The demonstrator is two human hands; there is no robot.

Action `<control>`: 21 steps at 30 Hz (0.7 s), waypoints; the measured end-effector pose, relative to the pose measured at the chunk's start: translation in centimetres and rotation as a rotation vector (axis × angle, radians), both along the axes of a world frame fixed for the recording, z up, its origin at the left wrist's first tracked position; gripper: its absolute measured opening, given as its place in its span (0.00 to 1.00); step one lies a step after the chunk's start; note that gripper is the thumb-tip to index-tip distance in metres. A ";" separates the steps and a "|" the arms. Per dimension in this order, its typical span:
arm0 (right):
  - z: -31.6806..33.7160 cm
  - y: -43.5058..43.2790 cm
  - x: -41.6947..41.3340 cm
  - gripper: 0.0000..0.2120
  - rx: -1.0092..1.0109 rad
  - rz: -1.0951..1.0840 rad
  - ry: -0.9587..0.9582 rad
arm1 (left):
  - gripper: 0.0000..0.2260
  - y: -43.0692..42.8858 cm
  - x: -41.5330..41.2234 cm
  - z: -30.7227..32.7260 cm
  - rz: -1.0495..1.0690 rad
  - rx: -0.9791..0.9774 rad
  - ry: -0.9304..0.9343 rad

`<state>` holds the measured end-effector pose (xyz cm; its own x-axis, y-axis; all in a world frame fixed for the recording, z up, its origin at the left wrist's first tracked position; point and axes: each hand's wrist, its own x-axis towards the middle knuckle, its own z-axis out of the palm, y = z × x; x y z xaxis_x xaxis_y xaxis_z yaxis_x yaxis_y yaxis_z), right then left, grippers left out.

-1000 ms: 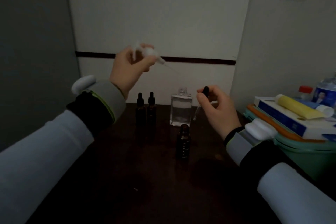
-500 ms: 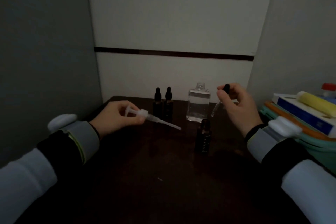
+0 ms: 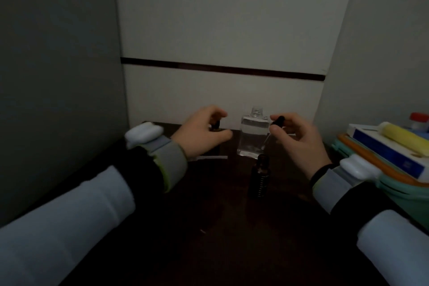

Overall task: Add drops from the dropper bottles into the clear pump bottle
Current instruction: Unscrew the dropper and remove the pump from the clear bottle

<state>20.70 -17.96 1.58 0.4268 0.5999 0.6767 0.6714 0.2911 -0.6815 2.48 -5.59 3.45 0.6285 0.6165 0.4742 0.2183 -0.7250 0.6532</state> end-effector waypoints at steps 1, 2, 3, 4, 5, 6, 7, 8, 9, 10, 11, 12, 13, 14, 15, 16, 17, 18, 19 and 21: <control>0.0 0.0 0.1 0.08 -0.003 0.002 0.000 | 0.21 -0.3 1.5 0.1 -0.030 0.002 0.004; -0.1 0.1 0.1 0.08 -0.002 0.007 0.003 | 0.23 -0.5 2.9 0.1 -0.055 -0.002 0.013; -0.1 0.1 0.2 0.08 0.002 0.010 0.006 | 0.27 -0.7 4.3 0.1 -0.073 -0.005 0.027; -0.1 0.2 0.2 0.08 0.009 0.014 0.009 | 0.30 -0.9 5.4 0.0 -0.078 -0.009 0.047; -0.1 0.2 0.2 0.08 0.018 0.017 0.013 | 0.32 -1.0 6.4 0.0 -0.072 -0.017 0.055; 0.0 0.2 0.3 0.08 0.022 0.019 0.014 | 0.35 -1.0 7.2 -0.1 -0.058 -0.033 0.047; -0.1 0.3 0.3 0.08 0.020 0.019 0.013 | 0.36 -1.0 7.8 -0.1 -0.041 -0.056 0.035; -0.1 0.3 0.4 0.08 0.015 0.016 0.011 | 0.36 -0.9 8.2 -0.3 -0.030 -0.079 0.024; -0.1 0.4 0.5 0.08 0.011 0.008 0.009 | 0.35 -0.8 8.5 -0.5 -0.034 -0.096 0.020; -0.1 0.4 0.6 0.07 0.006 0.002 0.008 | 0.33 -0.7 8.6 -0.8 -0.044 -0.107 0.014; -0.1 0.4 0.6 0.06 0.003 0.000 0.010 | 0.30 -0.6 8.5 -0.9 -0.049 -0.109 0.003; 0.0 0.4 0.6 0.05 0.003 0.003 0.016 | 0.27 -0.5 8.2 -1.1 -0.042 -0.101 -0.017; 0.2 0.4 0.5 0.05 0.006 0.011 0.029 | 0.25 -0.5 7.8 -1.0 -0.029 -0.090 -0.033; 0.3 0.3 0.4 0.06 0.009 0.023 0.048 | 0.23 -0.4 7.4 -1.1 -0.025 -0.083 -0.048; 0.4 0.2 0.3 0.07 0.012 0.031 0.063 | 0.22 -0.4 6.8 -1.1 -0.023 -0.080 -0.057; 0.6 0.1 0.2 0.07 0.017 0.031 0.069 | 0.21 -0.2 6.2 -1.2 -0.019 -0.075 -0.062; 0.9 0.0 0.0 0.08 0.026 0.024 0.070 | 0.21 -0.1 5.6 -1.2 -0.011 -0.072 -0.061; 1.2 -0.1 -0.3 0.08 0.040 0.020 0.073 | 0.21 0.0 5.1 -1.3 -0.004 -0.072 -0.052; 1.5 -0.3 -0.6 0.09 0.058 0.020 0.081 | 0.22 -0.1 4.5 -1.3 -0.004 -0.074 -0.041; 2.5 -0.5 -1.3 0.08 0.118 0.040 0.115 | 0.23 -0.2 3.5 -1.3 -0.011 -0.070 -0.015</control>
<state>19.42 -18.49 4.09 0.4828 0.5368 0.6919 0.5777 0.3986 -0.7123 6.00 -5.82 2.15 0.6288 0.6413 0.4396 0.2006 -0.6801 0.7052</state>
